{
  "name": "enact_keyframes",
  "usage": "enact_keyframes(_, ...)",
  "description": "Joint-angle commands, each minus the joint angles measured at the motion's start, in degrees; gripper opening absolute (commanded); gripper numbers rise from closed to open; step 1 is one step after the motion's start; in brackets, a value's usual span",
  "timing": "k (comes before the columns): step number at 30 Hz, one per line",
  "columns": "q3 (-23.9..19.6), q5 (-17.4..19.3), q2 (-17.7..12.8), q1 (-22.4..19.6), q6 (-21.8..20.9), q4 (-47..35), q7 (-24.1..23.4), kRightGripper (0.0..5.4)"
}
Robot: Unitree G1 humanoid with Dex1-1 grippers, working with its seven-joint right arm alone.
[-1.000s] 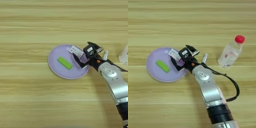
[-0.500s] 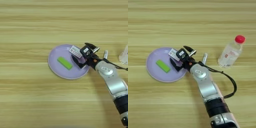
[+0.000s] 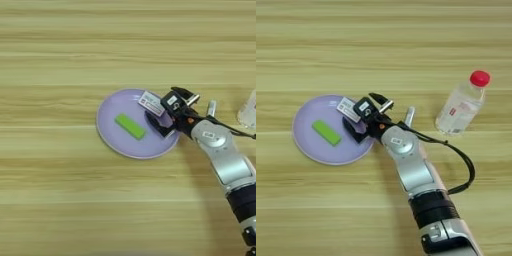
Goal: Move the objects on the table
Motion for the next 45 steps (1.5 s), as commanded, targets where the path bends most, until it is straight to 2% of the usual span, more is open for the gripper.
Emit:
enact_keyframes(1,-0.8,-0.5,-1.7,-4.6,0.3,-2.0,-0.3,5.38)
enact_keyframes(15,-0.6,-1.3,-1.6,-5.6,1.4,0.6,-0.1,5.38)
enact_keyframes(20,-0.7,-1.1,-1.4,-6.2,0.8,2.5,0.0,4.81)
enact_keyframes(28,-0.6,-0.8,-1.3,-6.5,0.1,3.6,0.5,3.47)
enact_keyframes(37,-0.7,-0.7,-1.0,-6.4,-0.1,3.4,0.8,2.34)
enact_keyframes(40,-0.8,-0.7,-1.0,-6.5,-0.1,3.5,0.8,2.12)
enact_keyframes(45,-0.9,-0.6,-0.9,-6.5,-0.1,3.6,0.8,2.09)
